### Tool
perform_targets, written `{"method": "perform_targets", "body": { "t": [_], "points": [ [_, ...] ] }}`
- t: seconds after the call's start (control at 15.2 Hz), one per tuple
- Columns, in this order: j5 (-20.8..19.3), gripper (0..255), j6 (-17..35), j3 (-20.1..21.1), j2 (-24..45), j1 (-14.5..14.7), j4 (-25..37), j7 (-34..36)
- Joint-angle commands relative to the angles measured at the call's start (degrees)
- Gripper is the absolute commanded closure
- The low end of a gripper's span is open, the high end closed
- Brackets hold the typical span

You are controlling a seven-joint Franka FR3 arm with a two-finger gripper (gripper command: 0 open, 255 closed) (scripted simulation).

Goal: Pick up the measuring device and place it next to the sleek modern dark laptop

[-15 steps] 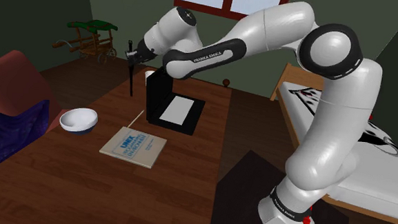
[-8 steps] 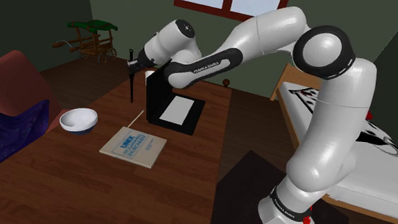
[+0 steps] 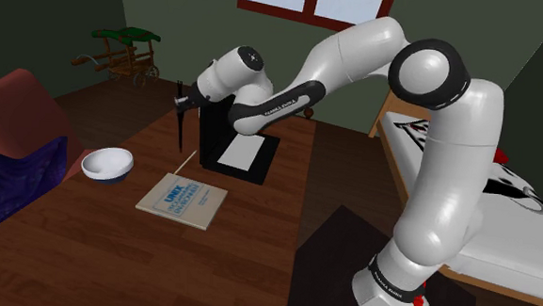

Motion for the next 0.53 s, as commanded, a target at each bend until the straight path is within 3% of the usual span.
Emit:
{"method": "perform_targets", "body": {
  "t": [0.0, 0.46],
  "points": [
    [-1.9, 255, 1.2, -2.1, 0.8, 1.6, 0.0, 1.9],
    [-8.2, 255, 5.3, -10.1, 3.5, 7.8, 0.1, 8.8]
  ]
}}
